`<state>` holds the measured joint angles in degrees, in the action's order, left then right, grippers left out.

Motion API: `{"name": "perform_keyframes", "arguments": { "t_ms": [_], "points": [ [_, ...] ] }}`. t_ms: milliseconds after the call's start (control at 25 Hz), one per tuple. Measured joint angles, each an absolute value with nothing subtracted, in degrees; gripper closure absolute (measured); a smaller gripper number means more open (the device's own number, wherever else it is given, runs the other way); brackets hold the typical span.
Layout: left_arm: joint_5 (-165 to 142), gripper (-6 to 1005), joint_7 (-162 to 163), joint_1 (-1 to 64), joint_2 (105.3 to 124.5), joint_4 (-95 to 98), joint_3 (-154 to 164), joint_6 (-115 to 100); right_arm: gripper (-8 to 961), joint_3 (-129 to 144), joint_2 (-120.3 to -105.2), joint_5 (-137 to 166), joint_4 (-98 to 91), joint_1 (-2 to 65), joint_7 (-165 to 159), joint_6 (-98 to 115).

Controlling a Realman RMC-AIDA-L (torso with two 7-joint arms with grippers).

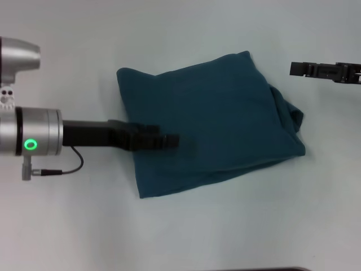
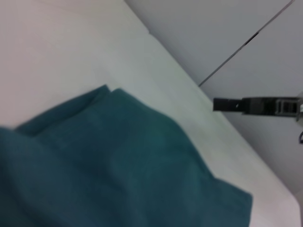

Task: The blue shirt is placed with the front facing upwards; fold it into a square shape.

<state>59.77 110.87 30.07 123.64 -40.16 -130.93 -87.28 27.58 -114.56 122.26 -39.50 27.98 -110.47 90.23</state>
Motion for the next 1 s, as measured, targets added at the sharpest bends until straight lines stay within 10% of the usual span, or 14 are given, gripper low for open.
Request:
{"name": "perform_keyframes", "arguments": {
  "t_ms": [1000],
  "points": [
    [62.14,175,106.68,32.95,123.83,-33.76,-128.59,-87.84,234,28.04,-114.86,122.31,-39.46,28.64,-110.36,90.19]
  ]
}}
